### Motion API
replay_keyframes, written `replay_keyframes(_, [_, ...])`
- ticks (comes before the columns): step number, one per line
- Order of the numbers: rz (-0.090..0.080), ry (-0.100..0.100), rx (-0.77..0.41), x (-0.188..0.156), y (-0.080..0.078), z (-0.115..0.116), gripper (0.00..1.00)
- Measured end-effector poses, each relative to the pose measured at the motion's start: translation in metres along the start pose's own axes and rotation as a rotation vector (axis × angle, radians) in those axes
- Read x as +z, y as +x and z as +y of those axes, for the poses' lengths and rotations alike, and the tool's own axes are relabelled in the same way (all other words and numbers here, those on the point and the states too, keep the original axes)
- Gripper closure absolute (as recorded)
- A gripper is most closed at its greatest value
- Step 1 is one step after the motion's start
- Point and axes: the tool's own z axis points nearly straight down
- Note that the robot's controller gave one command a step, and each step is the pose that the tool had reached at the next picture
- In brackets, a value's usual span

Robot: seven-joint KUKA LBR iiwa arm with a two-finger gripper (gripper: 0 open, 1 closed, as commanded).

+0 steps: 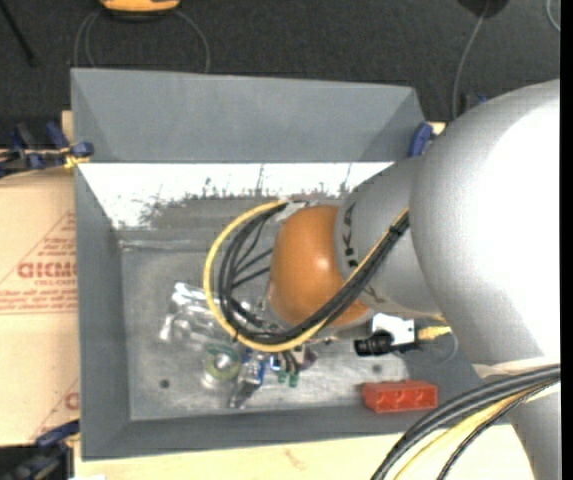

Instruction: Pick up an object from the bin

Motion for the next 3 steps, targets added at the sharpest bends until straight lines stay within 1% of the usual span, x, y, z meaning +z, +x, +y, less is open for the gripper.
replay_keyframes(1, [-0.001, -0.003, 0.0, -0.003, -0.001, 0.001, 1.0])
replay_keyframes(2, [-0.002, -0.008, -0.068, -0.001, -0.052, -0.089, 1.0])
replay_keyframes(3, [0.005, -0.004, -0.073, 0.002, -0.049, -0.089, 0.0])
